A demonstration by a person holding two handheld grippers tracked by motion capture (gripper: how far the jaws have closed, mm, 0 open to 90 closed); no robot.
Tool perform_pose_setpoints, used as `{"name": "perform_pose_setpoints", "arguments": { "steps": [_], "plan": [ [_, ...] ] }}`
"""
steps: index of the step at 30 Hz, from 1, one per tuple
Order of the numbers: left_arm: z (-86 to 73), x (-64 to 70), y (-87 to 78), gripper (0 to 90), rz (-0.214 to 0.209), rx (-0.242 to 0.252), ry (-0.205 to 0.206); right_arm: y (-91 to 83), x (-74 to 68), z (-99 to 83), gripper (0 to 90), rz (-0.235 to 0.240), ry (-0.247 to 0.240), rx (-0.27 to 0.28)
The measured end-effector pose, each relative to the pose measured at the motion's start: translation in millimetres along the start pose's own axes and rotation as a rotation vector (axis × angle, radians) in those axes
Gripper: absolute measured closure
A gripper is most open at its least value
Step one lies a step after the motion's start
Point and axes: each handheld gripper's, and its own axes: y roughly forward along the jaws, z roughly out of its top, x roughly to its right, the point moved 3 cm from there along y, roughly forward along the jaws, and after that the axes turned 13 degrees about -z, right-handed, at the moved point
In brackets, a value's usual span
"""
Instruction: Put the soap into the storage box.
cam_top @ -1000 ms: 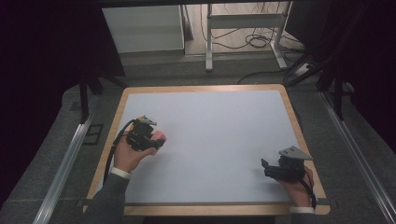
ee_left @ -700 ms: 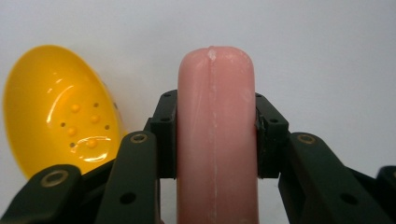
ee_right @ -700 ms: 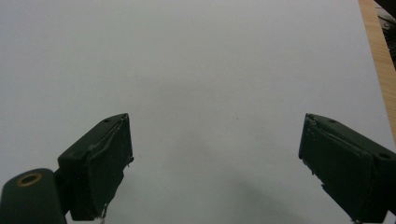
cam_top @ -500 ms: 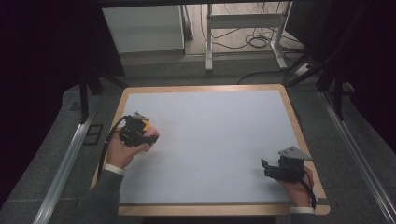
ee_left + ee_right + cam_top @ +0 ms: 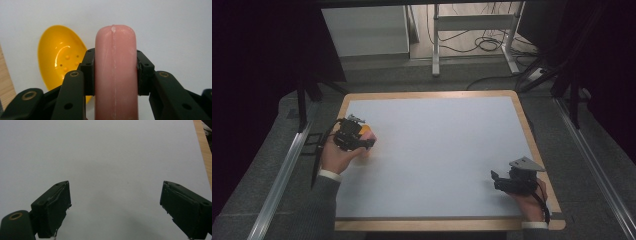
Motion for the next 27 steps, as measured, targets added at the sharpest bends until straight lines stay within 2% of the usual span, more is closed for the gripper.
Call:
{"name": "perform_pose_setpoints", "arguments": {
  "steps": [11,19,27],
  "plan": [
    [7.5,-15.0,-5.4,60.1,0.037,0.000,-0.032,-0.9,0.6,0.7,9.4,-0.006,0.005,0.005],
    [10.2,-26.3,5.5,60.1,0.044,-0.032,-0.057,-0.7,1.7,0.4,9.4,-0.007,0.006,0.004],
    [13.9,-36.7,14.6,60.1,0.060,-0.024,-0.082,-0.7,3.6,0.0,9.4,-0.009,0.012,0.005]
  ]
}}
